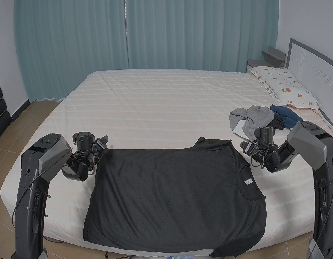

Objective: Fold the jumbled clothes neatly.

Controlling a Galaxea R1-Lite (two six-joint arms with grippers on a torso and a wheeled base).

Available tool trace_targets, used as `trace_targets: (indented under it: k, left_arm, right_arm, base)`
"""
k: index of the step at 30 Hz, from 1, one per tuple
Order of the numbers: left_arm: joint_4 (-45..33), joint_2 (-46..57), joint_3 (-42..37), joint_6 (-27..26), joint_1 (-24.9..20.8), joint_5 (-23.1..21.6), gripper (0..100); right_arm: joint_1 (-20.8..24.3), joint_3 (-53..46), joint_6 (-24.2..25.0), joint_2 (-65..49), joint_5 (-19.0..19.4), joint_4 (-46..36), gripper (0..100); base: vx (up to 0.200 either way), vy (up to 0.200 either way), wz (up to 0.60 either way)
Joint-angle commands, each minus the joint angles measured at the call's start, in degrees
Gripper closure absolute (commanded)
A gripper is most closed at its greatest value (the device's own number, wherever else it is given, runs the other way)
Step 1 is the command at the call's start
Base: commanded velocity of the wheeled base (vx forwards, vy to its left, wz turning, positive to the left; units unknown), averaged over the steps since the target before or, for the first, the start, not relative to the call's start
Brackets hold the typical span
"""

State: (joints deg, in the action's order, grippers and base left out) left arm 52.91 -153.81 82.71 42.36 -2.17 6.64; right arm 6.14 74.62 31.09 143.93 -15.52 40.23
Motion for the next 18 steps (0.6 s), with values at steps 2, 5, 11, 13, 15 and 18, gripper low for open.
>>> trace_targets:
  k: [2, 5, 11, 13, 15, 18]
  left_arm:
    - [3.61, 8.70, -12.05, 0.79, -0.03, -0.58, 0]
    - [6.24, 13.27, -17.94, 2.02, 0.06, -2.16, 0]
    - [7.47, 21.53, -27.25, 2.11, -0.55, -5.24, 0]
    - [7.47, 22.50, -28.31, 2.11, -0.91, -5.76, 0]
    - [7.12, 23.91, -30.51, 2.02, -1.87, -6.82, 0]
    - [7.56, 25.22, -34.99, 2.02, -3.02, -7.08, 0]
  right_arm:
    - [1.77, -20.48, 1.52, -13.77, 4.97, 5.65, 0]
    - [3.17, -30.85, 4.25, -18.95, 6.11, 12.59, 0]
    - [3.79, -51.94, 5.12, -25.63, 10.60, 26.13, 0]
    - [3.88, -55.37, 5.83, -25.72, 11.48, 29.29, 0]
    - [5.02, -62.23, 7.06, -25.19, 13.32, 36.50, 0]
    - [5.37, -68.20, 8.38, -22.12, 16.40, 45.90, 0]
  base:
    - [0.000, 0.000, 0.00]
    - [0.000, 0.000, 0.00]
    - [0.000, 0.000, 0.00]
    - [0.000, 0.000, 0.00]
    - [0.000, 0.000, 0.00]
    - [-0.133, 0.000, 0.00]
